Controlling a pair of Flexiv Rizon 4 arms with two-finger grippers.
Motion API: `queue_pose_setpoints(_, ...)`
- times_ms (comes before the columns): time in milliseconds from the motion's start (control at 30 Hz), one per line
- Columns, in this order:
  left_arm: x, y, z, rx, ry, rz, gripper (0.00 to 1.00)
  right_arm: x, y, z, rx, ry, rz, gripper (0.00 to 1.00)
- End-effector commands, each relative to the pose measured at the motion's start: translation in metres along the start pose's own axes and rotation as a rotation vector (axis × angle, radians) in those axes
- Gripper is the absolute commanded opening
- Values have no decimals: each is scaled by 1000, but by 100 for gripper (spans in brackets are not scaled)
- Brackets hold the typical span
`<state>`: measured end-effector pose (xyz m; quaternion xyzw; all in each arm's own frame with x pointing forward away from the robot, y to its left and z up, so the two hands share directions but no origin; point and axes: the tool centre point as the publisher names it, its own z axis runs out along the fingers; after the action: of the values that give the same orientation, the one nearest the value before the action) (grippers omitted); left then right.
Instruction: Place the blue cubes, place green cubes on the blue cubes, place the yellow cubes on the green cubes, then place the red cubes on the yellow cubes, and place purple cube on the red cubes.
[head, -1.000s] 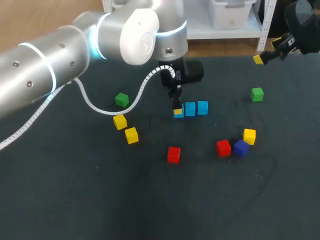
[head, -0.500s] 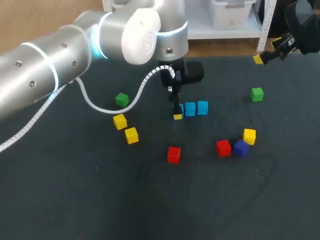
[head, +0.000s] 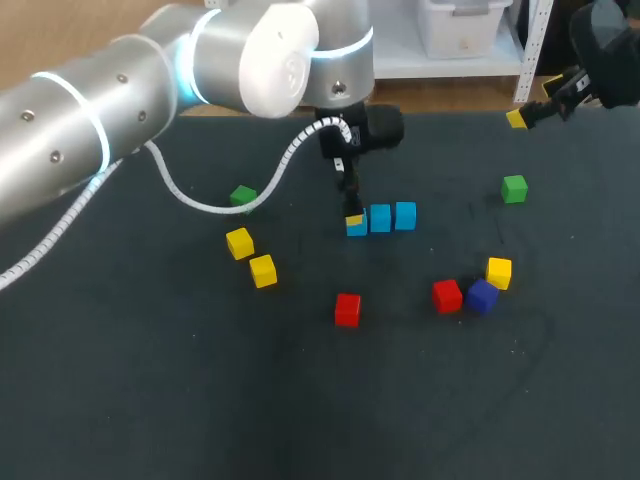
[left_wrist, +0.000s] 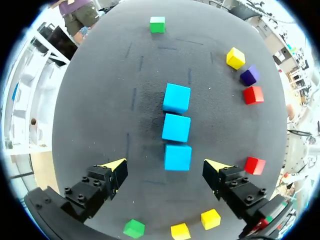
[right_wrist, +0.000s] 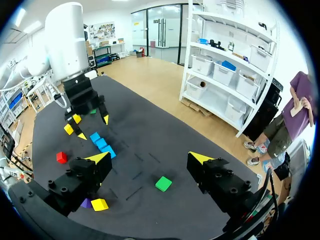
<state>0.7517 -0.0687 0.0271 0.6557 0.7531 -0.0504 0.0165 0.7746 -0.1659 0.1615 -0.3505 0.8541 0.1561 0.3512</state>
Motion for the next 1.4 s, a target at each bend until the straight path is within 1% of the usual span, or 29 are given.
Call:
queue_pose_setpoints(33, 22, -18, -15, -38, -25, -31, 100, 1, 0, 0, -1, -3, -1, 100)
queue_pose_setpoints(200, 38, -26, -27, -48, -28, -114, 100, 1, 0, 0, -1, -3, -1, 100)
queue_pose_setpoints(267, 45, -29, -32, -52, -42, -156, 100, 1, 0, 0, -1, -3, -1, 100)
queue_pose_setpoints(333, 52, -32, -38, -81, -57, -189, 100, 1, 0, 0, -1, -3, -1, 100)
queue_pose_setpoints(367, 55, -31, -41, -82, -67, -216, 100, 1, 0, 0, -1, -3, -1, 100)
queue_pose_setpoints(533, 79, -33, -47, -99, -56, -294, 100, 1, 0, 0, -1, -3, -1, 100)
queue_pose_setpoints(667, 103, -21, -43, -114, -50, -358, 100, 1, 0, 0, -1, -3, -1, 100)
queue_pose_setpoints(733, 114, -17, -43, -102, -43, -402, 100, 1, 0, 0, -1, -3, -1, 100)
queue_pose_setpoints(833, 127, -8, -43, -122, -57, -476, 100, 1, 0, 0, -1, -3, -1, 100)
queue_pose_setpoints(933, 138, 2, -42, -164, -66, -522, 100, 1, 0, 0, -1, -3, -1, 100)
queue_pose_setpoints(1033, 146, 12, -39, -167, -69, -555, 100, 1, 0, 0, -1, -3, -1, 100)
queue_pose_setpoints(1167, 149, 25, -32, -163, -64, -573, 100, 1, 0, 0, -1, -3, -1, 100)
queue_pose_setpoints(1267, 147, 35, -28, -168, -61, -584, 100, 1, 0, 0, -1, -3, -1, 100)
queue_pose_setpoints(1400, 142, 47, -21, -152, -43, -600, 100, 1, 0, 0, -1, -3, -1, 100)
